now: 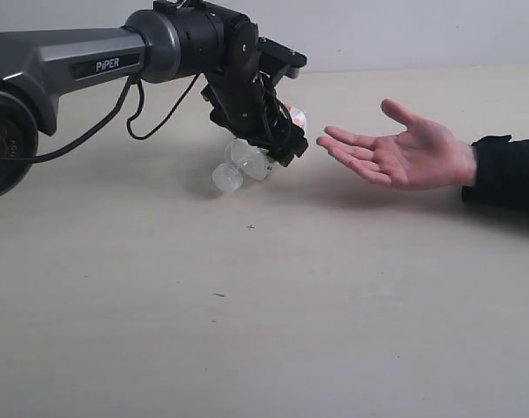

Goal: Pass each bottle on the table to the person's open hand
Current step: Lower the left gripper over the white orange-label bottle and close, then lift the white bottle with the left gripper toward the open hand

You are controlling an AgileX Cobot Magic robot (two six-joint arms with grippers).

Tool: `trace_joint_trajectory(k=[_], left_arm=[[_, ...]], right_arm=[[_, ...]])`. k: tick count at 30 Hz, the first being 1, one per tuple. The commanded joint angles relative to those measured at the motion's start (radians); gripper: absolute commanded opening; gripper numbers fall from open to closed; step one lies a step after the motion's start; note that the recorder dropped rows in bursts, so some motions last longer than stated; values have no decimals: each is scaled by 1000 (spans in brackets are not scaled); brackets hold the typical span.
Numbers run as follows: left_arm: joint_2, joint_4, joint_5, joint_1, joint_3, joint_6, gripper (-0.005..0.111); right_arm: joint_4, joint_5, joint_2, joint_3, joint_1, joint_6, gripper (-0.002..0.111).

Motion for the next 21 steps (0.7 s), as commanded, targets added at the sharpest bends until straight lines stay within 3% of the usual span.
trace_joint_trajectory(k=[1,5,11,17,21], left_arm=[[7,-8,-7,-1,-6,3,79],[22,-10,11,-1,-6,1,60],[10,-7,29,-1,-6,21,3],[-67,-4,54,-1,-6,23,0],[-147,-4,98,-1,-6,-3,0]], right_arm=[[-6,-3,-5,5,3,-4,0],[-6,-3,-5,5,3,-4,0],[-6,-3,-5,5,3,-4,0],[-6,-3,-5,5,9,-4,0],[-6,-3,-5,5,75,-4,0]])
